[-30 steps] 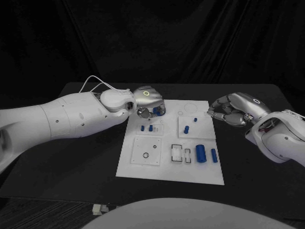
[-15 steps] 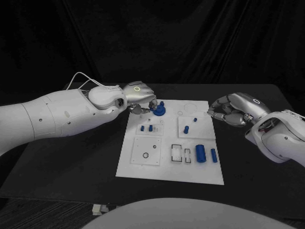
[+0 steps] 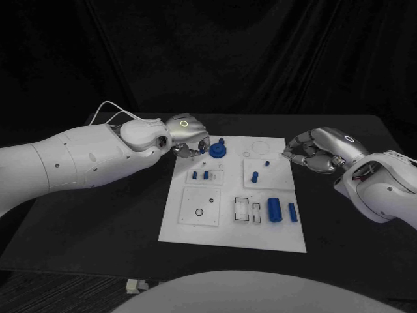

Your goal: Assemble the parts on the task board

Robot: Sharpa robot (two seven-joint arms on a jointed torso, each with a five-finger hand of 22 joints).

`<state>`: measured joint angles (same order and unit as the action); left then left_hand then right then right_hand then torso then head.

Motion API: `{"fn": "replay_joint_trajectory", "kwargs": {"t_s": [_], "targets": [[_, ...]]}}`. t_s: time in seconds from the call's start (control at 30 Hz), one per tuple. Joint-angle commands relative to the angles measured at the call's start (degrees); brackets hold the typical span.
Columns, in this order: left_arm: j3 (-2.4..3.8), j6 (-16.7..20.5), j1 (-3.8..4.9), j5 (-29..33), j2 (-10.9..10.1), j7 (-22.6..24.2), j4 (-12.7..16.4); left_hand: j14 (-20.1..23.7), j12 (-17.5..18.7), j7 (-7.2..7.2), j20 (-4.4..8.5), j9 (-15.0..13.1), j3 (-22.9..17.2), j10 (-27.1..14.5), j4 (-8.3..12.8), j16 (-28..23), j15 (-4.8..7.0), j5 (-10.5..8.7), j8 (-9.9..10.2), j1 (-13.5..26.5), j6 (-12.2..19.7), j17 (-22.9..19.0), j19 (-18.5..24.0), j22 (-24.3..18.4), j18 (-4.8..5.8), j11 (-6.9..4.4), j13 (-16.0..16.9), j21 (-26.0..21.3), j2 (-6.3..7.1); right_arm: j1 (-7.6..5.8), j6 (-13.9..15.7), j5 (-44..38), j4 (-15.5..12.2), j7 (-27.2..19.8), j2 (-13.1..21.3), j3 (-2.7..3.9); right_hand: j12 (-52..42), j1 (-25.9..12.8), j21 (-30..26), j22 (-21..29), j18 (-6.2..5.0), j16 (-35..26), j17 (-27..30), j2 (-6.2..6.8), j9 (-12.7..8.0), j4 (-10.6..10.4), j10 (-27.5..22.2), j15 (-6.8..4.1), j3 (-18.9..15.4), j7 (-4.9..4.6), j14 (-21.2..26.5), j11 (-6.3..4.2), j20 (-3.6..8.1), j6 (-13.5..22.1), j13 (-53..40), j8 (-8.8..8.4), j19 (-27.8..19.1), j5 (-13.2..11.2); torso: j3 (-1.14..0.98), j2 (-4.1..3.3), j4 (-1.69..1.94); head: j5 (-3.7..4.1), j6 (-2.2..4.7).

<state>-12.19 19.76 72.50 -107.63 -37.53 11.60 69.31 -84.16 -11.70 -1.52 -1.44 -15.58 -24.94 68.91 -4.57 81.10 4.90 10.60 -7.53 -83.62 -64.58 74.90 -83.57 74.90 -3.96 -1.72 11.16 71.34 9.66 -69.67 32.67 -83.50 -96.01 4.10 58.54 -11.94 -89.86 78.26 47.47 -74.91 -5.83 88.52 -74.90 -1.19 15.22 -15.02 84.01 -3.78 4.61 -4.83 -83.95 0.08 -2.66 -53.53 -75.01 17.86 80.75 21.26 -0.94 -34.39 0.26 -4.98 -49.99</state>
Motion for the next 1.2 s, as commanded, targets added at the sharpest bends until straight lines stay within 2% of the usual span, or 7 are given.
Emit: {"fn": "replay_joint_trajectory", "kwargs": {"t_s": [0.03,0.37,1.2], "targets": [[0.04,-1.62,-0.45,-0.07,0.25,-0.3,-0.17,-2.03,0.33,0.0,-0.08,0.11,-0.29,0.1,-0.01,-0.35,0.16,-0.34,0.27,0.81,0.28,1.98,-0.21,10.26,0.29,0.23,-0.07,-0.21,0.0,0.15,-0.08,-0.14,0.0,0.34,0.03,0.04,-0.14,0.24,-0.21,-5.69,-1.06,-0.08,-12.76,-0.17,-0.05,0.1,5.99,0.37,0.27,0.0,-5.49,0.27,-0.11,-0.29,-14.99,-0.11,0.1,0.04,-0.05,0.05,-0.01,0.0,-0.01],[0.04,-1.9,-1.47,-0.07,0.72,-0.2,-0.29,-1.99,0.44,-0.01,-0.08,0.13,-0.34,0.1,-0.07,-0.43,0.16,-0.43,0.34,0.93,0.34,1.87,-0.19,10.25,0.28,0.24,-0.09,-0.25,0.0,0.27,-0.29,-0.14,0.15,0.4,-0.19,0.04,-0.14,0.29,-0.23,-5.68,-1.07,-0.08,-12.75,-0.18,-0.05,0.13,5.99,0.37,0.3,0.0,-5.49,0.26,-0.11,-0.27,-14.99,-0.13,0.1,0.05,-0.06,0.06,-0.03,-0.26,-0.01],[0.04,-3.9,-2.09,-0.07,1.35,-0.64,-0.7,-1.74,0.86,-0.07,-0.11,0.13,-0.65,-0.07,-0.03,-0.88,0.1,-0.23,0.5,0.96,0.41,1.28,0.07,10.11,0.18,0.3,-0.17,-0.84,-0.15,0.48,-0.73,-0.14,0.26,0.53,-0.4,0.04,-0.14,0.5,-0.47,-5.64,-1.1,-0.15,-12.65,-0.27,-0.05,0.25,5.99,0.37,0.46,0.0,-5.47,0.27,-0.11,-0.31,-14.99,-0.11,0.06,0.1,-0.05,0.08,0.0,0.04,-0.01]]}}
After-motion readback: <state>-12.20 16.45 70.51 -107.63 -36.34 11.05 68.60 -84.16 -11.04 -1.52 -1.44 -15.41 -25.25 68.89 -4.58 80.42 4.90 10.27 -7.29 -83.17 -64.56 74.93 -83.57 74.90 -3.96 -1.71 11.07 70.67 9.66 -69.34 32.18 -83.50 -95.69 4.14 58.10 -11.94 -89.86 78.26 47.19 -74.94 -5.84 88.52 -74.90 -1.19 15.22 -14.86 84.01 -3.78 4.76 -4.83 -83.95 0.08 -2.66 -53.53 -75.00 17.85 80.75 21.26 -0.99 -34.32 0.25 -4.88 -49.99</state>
